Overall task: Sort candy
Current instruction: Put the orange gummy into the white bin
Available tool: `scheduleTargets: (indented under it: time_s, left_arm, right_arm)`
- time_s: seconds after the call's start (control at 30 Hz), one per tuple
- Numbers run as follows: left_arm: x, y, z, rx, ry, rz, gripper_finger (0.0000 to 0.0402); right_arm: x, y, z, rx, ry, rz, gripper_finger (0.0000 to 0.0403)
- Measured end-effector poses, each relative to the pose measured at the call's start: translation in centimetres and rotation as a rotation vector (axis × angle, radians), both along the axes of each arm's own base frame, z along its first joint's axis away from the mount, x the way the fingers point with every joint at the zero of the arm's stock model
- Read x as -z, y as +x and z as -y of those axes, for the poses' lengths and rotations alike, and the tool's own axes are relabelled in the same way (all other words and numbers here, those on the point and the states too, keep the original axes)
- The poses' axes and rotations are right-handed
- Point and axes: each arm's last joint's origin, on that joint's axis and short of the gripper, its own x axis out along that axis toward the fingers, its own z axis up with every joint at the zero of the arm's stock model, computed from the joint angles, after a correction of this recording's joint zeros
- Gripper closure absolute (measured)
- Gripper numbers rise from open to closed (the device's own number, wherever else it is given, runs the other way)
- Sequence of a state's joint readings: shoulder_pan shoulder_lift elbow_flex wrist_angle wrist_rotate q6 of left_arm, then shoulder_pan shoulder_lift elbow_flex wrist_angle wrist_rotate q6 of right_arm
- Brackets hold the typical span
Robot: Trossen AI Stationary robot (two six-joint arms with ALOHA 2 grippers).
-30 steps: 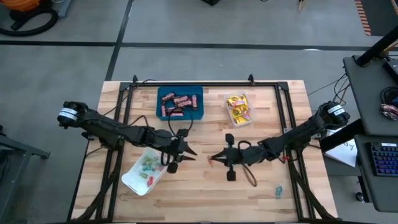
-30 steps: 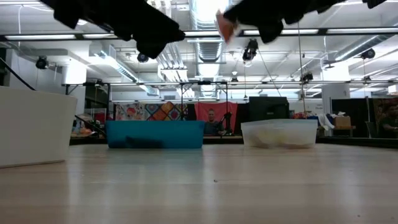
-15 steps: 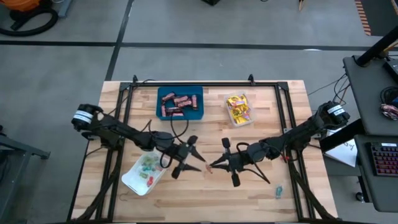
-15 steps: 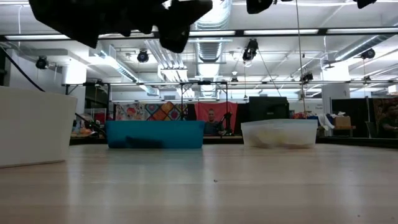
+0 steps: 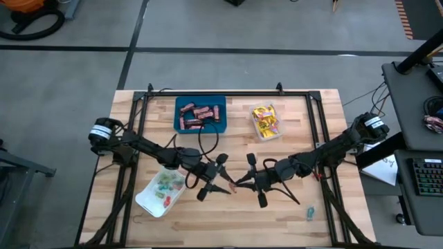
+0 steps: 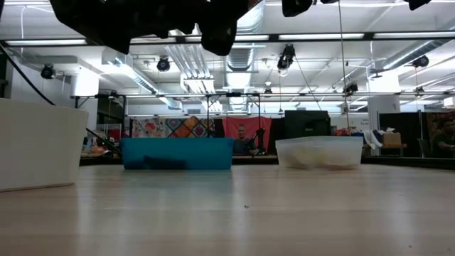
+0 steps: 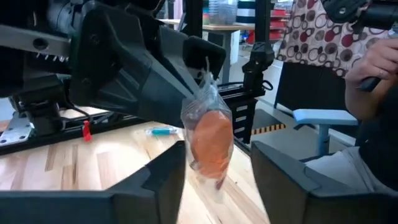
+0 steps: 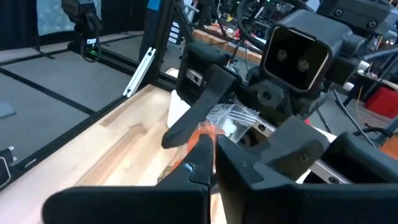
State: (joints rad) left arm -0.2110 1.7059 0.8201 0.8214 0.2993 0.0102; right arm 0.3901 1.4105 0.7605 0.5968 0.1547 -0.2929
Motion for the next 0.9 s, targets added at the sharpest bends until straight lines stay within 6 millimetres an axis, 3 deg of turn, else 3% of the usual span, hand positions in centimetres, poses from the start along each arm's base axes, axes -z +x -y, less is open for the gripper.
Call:
scheduleTargets:
  time_s: [0.3, 0.53, 0.7, 0.9]
  left_arm:
    - [0.2, 0.1, -0.5, -0.018, -0.028, -0.033, 0.0387]
    - [0.0, -0.5, -1.1, -0.042, -0.074, -0.165, 0.0375]
    - [-1.2, -2.9, -1.8, -0.173, -0.041, -0.473, 0.0390]
    - [-3.2, -7.7, -2.1, -0.469, 0.019, -1.035, 0.0398]
  right_arm:
    - [-0.1, 0.0, 0.1, 0.044, 0.036, -0.001, 0.0369]
    - [-0.7, -0.7, 0.6, 0.111, 0.127, -0.056, 0.0311]
    - [-1.5, -2.0, 1.4, 0.214, 0.187, -0.134, 0.0283]
    - [-1.8, -2.4, 1.6, 0.239, 0.204, -0.145, 0.0269]
